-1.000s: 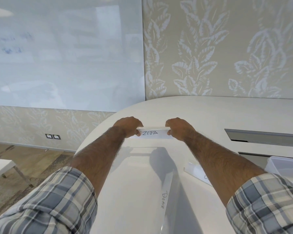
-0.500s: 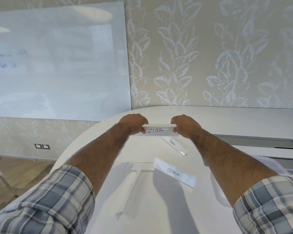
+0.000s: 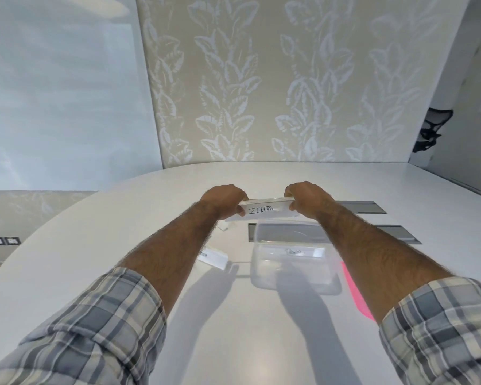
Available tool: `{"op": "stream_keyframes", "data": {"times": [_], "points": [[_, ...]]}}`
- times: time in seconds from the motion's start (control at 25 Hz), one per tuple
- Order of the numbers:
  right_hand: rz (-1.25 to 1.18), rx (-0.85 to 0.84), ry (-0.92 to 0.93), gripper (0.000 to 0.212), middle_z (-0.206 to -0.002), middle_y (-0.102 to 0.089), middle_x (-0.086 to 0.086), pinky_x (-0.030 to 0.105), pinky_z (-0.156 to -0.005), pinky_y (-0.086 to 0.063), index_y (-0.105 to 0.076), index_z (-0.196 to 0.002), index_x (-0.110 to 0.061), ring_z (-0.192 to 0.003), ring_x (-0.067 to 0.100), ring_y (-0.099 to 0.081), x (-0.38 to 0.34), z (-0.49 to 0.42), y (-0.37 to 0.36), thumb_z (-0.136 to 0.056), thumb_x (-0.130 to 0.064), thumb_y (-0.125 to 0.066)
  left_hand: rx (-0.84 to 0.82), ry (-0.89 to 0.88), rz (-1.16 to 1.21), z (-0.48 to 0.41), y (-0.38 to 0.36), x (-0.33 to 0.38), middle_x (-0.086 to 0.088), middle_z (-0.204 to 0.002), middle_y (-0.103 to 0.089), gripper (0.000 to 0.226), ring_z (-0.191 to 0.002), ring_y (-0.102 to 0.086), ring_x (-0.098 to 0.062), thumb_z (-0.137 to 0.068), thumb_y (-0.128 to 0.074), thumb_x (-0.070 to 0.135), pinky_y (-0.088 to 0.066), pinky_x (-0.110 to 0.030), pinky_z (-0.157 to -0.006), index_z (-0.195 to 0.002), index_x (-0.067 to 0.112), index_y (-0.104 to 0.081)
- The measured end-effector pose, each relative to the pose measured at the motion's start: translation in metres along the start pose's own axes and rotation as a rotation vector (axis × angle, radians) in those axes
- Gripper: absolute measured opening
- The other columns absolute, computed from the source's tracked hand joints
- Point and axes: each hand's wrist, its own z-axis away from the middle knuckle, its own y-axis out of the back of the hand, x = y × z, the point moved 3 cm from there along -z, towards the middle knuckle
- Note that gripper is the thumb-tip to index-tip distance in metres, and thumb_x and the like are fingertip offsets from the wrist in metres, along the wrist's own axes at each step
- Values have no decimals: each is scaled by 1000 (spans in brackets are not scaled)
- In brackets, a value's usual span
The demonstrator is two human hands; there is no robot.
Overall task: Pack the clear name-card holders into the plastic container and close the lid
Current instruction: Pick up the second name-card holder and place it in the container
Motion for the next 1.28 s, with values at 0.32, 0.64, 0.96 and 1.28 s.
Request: {"op": "stream_keyframes", "data": {"times": [0.32,0.64,0.96,1.28], "points": [[-2,-66,-39,30,-112,-68,4,25,-72,-38,-65,-112,-23,-96,24,-65,66,50,-21,-83,-16,-70,-77,6,89,-3,-49,69,2,-122,-65,41,-108,-62,-23,-84,-73,34,-40,-30,-77,-125,36,-65],[79,-130,-18,31,-123,-63,4,29,-80,-39,-63,-115,-19,-113,26,-58,93,62,-45,-84,-16,-69,-137,-19,33,-14,-77,95,5,-130,-62,45,-119,-59,-24,-86,-71,33,-46,-36,-87,-130,33,-62],[319,-278,77,26,-118,-65,8,36,-85,-53,-63,-111,-12,-107,30,-64,85,57,-68,-86,-11,-64,-225,-71,-47,-17,-102,101,2,-124,-64,35,-114,-60,-24,-90,-68,29,-51,-39,-87,-124,27,-64],[406,-394,136,15,-88,-58,5,31,-68,-46,-55,-76,-12,-86,28,-62,81,43,-86,-84,1,-55,-308,-186,-117,-31,-112,105,-1,-123,-66,32,-117,-60,-24,-92,-67,24,-53,-40,-94,-124,20,-66]]}}
